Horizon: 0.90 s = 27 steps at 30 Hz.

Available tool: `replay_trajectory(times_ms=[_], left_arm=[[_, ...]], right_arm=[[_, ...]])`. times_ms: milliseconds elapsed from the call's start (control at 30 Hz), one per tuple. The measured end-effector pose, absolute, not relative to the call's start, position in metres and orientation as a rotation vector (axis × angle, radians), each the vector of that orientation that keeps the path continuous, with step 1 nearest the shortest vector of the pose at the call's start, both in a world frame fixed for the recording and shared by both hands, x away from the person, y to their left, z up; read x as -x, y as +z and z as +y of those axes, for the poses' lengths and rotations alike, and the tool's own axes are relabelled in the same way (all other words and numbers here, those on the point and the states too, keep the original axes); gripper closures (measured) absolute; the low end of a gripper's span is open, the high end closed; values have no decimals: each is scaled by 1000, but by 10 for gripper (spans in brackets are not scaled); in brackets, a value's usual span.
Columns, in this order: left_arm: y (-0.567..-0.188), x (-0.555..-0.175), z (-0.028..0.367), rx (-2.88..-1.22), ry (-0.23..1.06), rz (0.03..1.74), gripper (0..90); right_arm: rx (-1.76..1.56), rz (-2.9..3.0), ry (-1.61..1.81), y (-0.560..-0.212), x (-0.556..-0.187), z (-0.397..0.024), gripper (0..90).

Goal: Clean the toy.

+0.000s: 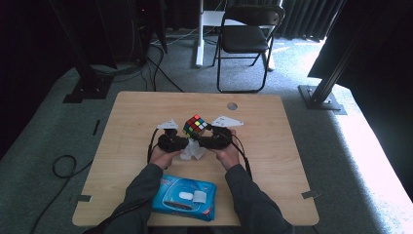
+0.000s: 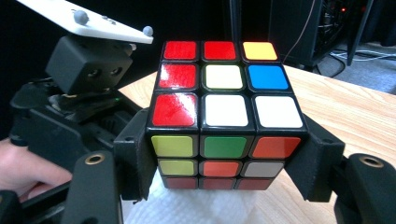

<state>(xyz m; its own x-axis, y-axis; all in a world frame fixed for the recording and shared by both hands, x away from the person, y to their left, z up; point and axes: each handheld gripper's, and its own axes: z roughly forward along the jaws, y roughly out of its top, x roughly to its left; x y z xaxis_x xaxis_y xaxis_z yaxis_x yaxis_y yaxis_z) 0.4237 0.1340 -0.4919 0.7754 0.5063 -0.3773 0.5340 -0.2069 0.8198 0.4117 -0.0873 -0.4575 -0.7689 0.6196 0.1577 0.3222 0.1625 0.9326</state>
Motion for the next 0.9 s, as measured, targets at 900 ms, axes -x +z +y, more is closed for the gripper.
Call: replay_trajectory(times_ms=[900], left_arm=[[-486,-431,158,-1729,23,890,881]], right_arm=[[-890,2201,1731,-455,-410,-86,343]])
